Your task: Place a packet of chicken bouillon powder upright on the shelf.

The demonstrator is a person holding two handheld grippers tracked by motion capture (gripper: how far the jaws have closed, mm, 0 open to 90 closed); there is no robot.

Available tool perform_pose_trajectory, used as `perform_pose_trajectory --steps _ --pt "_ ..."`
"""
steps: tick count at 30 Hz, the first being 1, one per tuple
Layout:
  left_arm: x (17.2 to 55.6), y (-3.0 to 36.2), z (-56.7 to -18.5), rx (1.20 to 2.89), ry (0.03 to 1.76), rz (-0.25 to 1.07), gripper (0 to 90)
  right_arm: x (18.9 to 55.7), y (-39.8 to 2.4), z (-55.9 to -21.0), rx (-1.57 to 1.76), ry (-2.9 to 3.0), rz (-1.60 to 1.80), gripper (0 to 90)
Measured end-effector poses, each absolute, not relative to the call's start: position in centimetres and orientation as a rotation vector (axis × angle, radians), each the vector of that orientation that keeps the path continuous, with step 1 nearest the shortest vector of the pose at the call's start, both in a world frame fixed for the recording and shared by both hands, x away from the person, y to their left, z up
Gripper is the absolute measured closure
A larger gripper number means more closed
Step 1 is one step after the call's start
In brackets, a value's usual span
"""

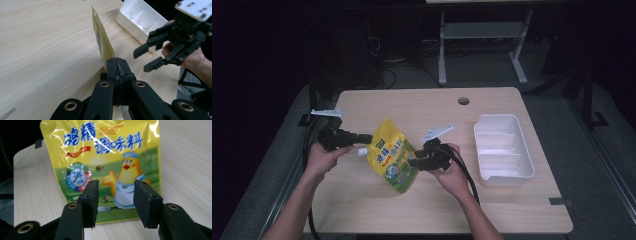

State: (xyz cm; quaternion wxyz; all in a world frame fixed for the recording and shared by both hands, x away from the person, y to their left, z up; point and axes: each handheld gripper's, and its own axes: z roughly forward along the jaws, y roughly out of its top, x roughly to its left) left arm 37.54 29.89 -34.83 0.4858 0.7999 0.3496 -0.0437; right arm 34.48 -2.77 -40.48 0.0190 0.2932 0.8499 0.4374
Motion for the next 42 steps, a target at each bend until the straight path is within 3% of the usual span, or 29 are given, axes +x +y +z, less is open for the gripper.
perform_pose_trajectory --steps 4,11,21,29,32,35,38,42 --pt "37.3 29.5 -33.8 1.963 0.800 -0.117 90.0 34.6 -2.9 -39.7 0.894 2.620 1.390 51.2" --pt "36.6 28.1 -32.1 2.022 0.668 -0.145 90.0 35.9 -3.1 -38.1 0.885 2.584 1.521 37.5" --pt "35.6 26.2 -31.2 2.086 0.527 -0.169 90.0 37.2 -2.7 -37.7 0.832 2.631 1.622 35.6" --pt "35.4 25.7 -31.1 2.098 0.497 -0.160 90.0 36.7 -2.0 -37.7 0.715 2.714 1.657 54.0" --pt "35.5 25.8 -31.1 2.108 0.516 -0.130 90.0 36.5 -2.0 -37.6 0.695 2.718 1.628 68.1" --pt "35.5 25.8 -31.2 2.118 0.533 -0.095 90.0 36.3 -2.0 -37.6 0.676 2.726 1.618 74.6" --pt "35.7 26.0 -31.3 2.120 0.561 -0.079 89.2 36.0 -2.0 -37.6 0.645 2.748 1.632 89.2" --pt "35.8 26.0 -31.3 2.121 0.567 -0.068 87.5 35.7 -1.9 -37.5 0.628 2.750 1.611 89.4"
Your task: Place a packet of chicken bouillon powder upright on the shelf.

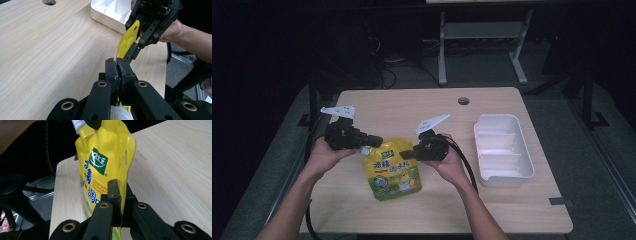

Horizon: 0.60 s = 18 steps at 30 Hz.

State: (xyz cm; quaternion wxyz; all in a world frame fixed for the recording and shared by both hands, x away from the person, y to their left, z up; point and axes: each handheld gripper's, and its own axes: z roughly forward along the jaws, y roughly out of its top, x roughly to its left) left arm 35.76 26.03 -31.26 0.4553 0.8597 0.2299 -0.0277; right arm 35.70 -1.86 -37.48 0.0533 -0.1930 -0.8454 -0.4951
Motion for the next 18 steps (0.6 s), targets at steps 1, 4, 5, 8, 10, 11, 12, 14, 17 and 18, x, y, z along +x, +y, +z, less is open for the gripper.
perform_pose_trajectory --steps 1,4,5,8,10,11,12,14,17,18 --pt "35.8 26.0 -31.3 2.121 0.567 -0.068 86.7 35.7 -1.9 -37.5 -0.586 -2.569 -1.505 89.4" --pt "35.7 26.1 -31.1 2.110 0.564 -0.058 82.8 35.6 -2.0 -37.5 -0.580 -2.558 -1.499 89.6" --pt "35.7 26.1 -31.1 2.110 0.564 -0.058 81.2 35.6 -2.0 -37.5 -0.581 -2.559 -1.499 89.6" --pt "35.7 26.4 -31.0 2.106 0.585 -0.046 75.8 35.5 -2.1 -37.5 -0.580 -2.555 -1.501 89.7" --pt "35.6 26.6 -31.0 2.106 0.591 -0.034 73.5 35.5 -2.1 -37.4 -0.579 -2.552 -1.502 89.7" --pt "35.6 26.6 -31.0 2.106 0.591 -0.034 72.2 35.5 -2.1 -37.4 -0.578 -2.550 -1.502 89.7" --pt "35.6 26.8 -30.8 2.098 0.597 -0.022 70.9 35.5 -2.1 -37.4 -0.578 -2.548 -1.502 89.7" --pt "35.4 27.0 -30.7 2.088 0.605 -0.009 68.2 35.5 -2.2 -37.3 -0.583 -2.548 -1.504 89.7" --pt "35.3 27.4 -30.5 2.083 0.613 0.003 64.0 35.4 -2.4 -37.1 -0.594 -2.553 -1.514 89.7" --pt "35.3 27.4 -30.5 2.083 0.613 0.003 63.1 35.4 -2.5 -37.1 -0.599 -2.552 -1.521 89.7"
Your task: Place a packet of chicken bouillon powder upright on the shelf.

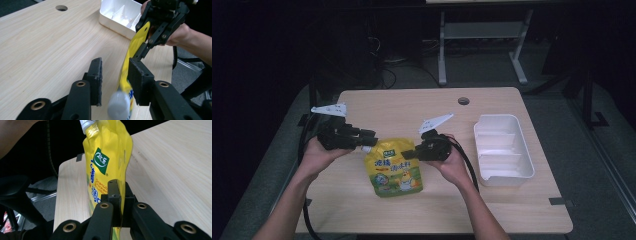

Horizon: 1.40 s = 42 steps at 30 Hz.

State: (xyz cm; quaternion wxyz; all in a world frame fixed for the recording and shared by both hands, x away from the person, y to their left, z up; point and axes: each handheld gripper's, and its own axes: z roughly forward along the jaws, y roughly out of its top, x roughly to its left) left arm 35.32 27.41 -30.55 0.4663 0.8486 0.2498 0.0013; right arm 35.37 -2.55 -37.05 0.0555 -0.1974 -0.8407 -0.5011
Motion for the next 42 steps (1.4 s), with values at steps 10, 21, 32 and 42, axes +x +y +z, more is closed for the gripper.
perform_pose_trajectory --steps 10,21,32,42 --pt "34.4 29.3 -30.7 2.043 0.639 0.055 56.2 35.3 -4.1 -36.1 -0.664 -2.560 -1.548 89.7" --pt "33.3 30.6 -32.2 2.042 0.667 0.078 49.5 35.3 -5.4 -35.4 -0.736 -2.575 -1.559 89.7" --pt "31.8 30.9 -34.4 2.070 0.676 0.110 44.5 35.4 -6.1 -34.7 -0.758 -2.576 -1.569 89.7" --pt "30.8 30.9 -36.7 2.081 0.708 0.151 39.0 35.5 -7.4 -33.9 -0.766 -2.523 -1.579 89.7"
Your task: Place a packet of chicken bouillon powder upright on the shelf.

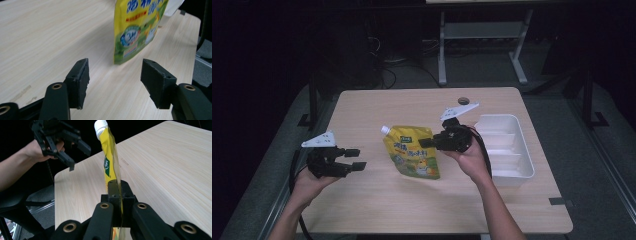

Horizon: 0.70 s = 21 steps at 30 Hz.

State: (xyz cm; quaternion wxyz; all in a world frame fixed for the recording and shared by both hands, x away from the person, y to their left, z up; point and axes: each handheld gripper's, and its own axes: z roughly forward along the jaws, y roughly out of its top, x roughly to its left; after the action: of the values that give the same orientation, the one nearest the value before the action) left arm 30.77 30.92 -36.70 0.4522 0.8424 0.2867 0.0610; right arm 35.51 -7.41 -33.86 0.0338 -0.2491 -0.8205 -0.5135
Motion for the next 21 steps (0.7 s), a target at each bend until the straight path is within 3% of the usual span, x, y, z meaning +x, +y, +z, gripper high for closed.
perform_pose_trajectory --steps 21 --pt "29.5 30.9 -41.0 2.061 0.740 0.186 31.7 35.0 -10.0 -32.3 -0.813 -2.539 -1.590 89.7"
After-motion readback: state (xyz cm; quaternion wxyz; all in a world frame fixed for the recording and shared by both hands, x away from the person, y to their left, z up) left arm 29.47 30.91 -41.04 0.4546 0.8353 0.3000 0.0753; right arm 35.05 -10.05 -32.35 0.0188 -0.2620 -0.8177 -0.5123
